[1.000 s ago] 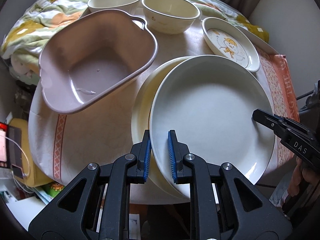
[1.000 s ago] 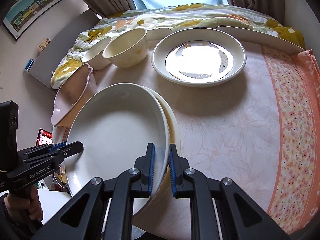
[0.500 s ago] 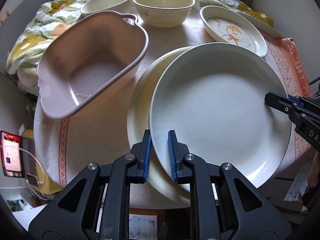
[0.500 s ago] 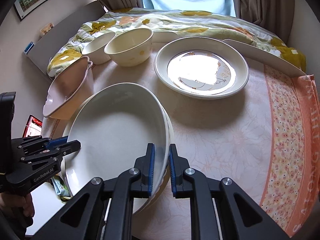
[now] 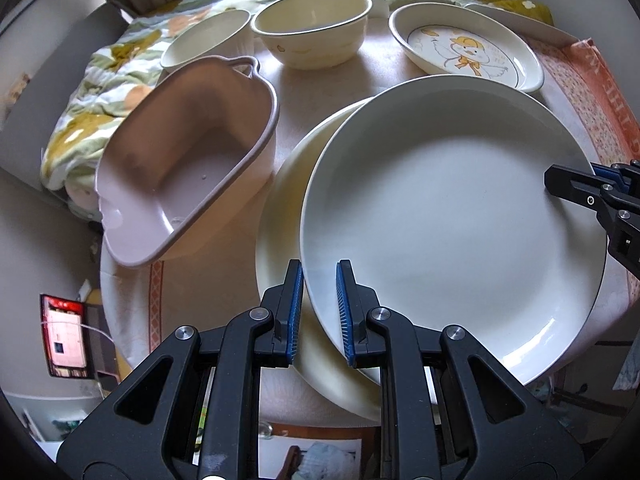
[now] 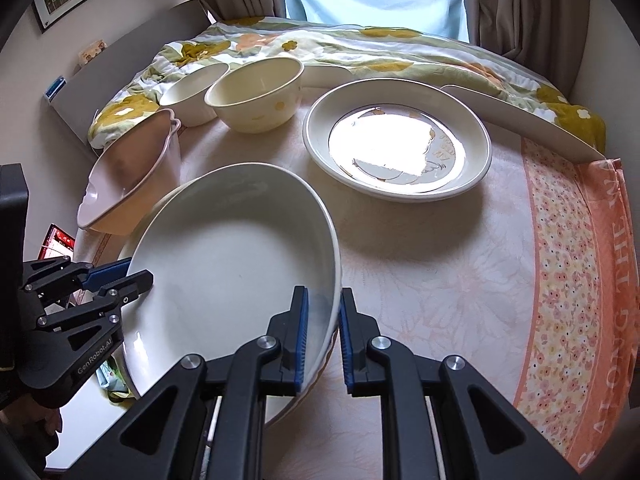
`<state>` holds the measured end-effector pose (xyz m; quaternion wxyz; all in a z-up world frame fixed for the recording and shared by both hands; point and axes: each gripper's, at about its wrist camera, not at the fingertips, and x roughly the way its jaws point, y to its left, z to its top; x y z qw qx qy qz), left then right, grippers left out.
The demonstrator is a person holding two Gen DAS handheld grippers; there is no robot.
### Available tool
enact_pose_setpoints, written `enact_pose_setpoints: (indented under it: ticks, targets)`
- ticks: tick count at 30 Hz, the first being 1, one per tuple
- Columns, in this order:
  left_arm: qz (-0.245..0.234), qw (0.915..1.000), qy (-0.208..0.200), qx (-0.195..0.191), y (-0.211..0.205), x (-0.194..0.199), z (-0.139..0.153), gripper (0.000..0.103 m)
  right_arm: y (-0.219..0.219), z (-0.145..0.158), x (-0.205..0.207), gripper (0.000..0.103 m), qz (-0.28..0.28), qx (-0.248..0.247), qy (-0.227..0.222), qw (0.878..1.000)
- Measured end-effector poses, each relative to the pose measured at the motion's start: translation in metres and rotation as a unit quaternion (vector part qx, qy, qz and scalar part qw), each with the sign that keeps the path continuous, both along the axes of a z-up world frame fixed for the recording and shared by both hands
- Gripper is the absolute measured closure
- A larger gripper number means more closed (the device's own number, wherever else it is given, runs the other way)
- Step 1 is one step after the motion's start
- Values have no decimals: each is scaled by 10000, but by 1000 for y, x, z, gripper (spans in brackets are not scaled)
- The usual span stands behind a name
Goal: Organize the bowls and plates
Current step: 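Carry the white round plate with both grippers and lower it onto the yellow plate, then open both grippers and move them to the duck-print plate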
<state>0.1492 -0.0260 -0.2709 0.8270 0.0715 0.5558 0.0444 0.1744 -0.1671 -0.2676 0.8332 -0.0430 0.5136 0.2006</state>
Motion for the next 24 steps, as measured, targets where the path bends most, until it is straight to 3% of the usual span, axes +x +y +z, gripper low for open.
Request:
enact_pose_setpoints:
  ticks: [8, 14, 20, 24]
  targets:
    - [-118, 9979, -107, 628, -7, -4, 1, 88, 7, -1, -5, 89, 171, -338, -210, 9991]
    - [-122, 9983, -127, 547, -4, -4, 4, 88, 14, -1, -8, 89, 280, -613, -381, 9970]
    - [-125, 9972, -186, 720, -4, -8, 5, 88, 17, -1, -8, 89, 287, -636, -393, 9968]
    - [-134, 9978, -207, 622, 0, -9, 6, 88, 22, -2, -10, 89, 280, -664, -421, 9965]
